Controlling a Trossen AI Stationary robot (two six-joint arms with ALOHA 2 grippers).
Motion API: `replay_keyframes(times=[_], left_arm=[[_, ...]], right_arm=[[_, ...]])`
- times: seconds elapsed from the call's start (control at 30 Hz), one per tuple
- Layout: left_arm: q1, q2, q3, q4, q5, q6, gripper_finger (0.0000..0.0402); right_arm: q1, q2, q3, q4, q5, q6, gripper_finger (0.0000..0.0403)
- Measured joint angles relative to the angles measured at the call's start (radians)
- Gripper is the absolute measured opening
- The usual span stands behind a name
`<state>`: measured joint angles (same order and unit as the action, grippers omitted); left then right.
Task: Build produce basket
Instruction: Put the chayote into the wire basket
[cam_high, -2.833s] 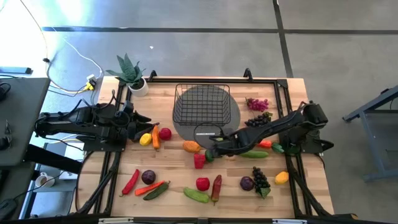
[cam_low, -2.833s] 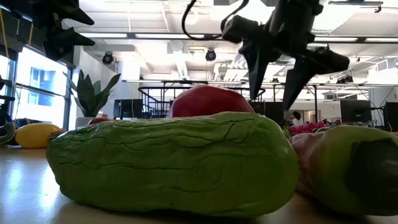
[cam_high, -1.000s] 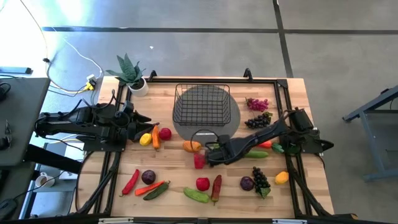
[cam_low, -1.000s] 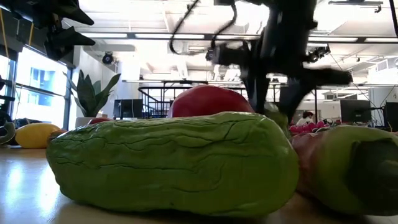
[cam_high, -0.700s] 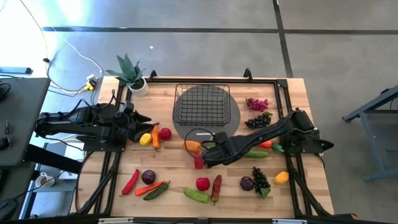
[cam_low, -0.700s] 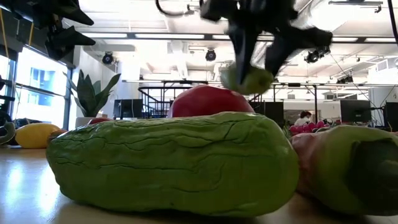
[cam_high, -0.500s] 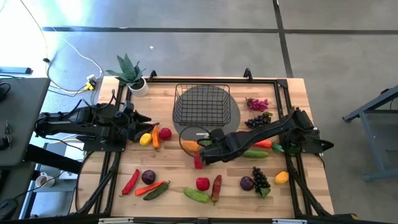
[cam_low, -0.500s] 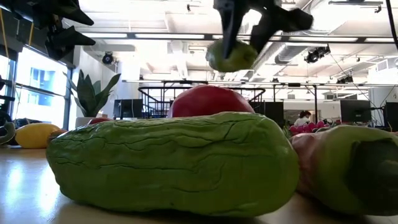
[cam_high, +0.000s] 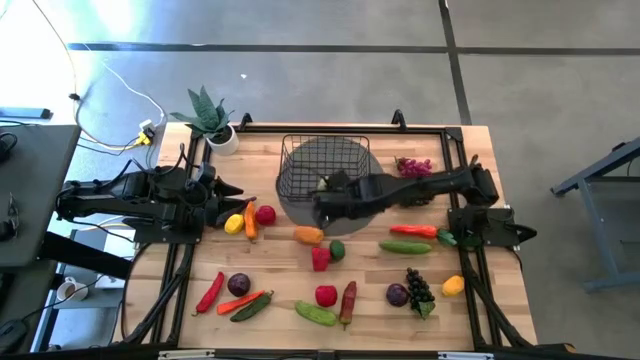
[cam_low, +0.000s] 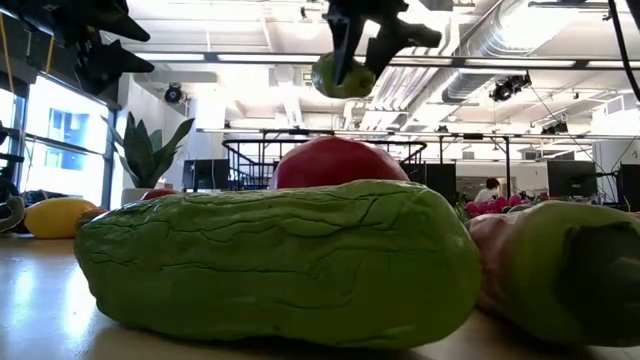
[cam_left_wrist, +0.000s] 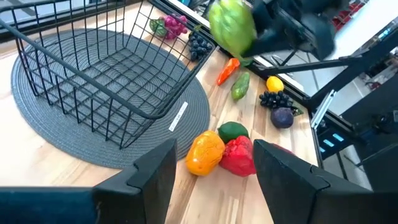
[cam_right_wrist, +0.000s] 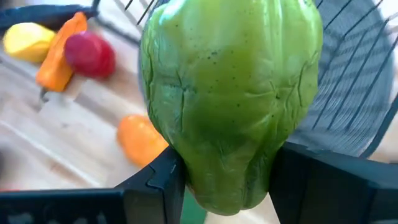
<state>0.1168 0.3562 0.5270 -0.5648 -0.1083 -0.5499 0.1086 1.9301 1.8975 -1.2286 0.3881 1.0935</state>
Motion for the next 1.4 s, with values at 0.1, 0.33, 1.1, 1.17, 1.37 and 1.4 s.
replay_keyframes(times=[0.1, 0.33, 1.1, 1.17, 1.37, 1.4], left_arm=[[0.0, 0.0, 0.0, 0.0, -0.001, 0.01, 0.02], [0.0, 0.0, 0.0, 0.0, 0.006, 0.03, 0.0211], [0.001, 0.112, 0.0, -0.068, -0.16, -0.034, 0.0322], [0.001, 0.128, 0.0, -0.068, -0.165, -0.033, 0.0321], [0.001, 0.171, 0.0, -0.068, -0.165, -0.033, 0.0321], [0.001, 0.176, 0.0, -0.067, -0.165, -0.033, 0.0321]], right_arm=[[-0.057, 0.0, 0.015, 0.001, -0.026, -0.08, 0.0152], [-0.187, 0.0, 0.022, -0.011, -0.133, -0.204, 0.0157], [-0.481, 0.0, 0.019, -0.044, -0.383, -0.503, 0.0159], [-0.492, 0.005, 0.019, -0.044, -0.387, -0.519, 0.0159], [-0.502, 0.059, 0.018, -0.074, -0.391, -0.528, 0.0159], [-0.501, 0.069, 0.018, -0.073, -0.392, -0.529, 0.0159]])
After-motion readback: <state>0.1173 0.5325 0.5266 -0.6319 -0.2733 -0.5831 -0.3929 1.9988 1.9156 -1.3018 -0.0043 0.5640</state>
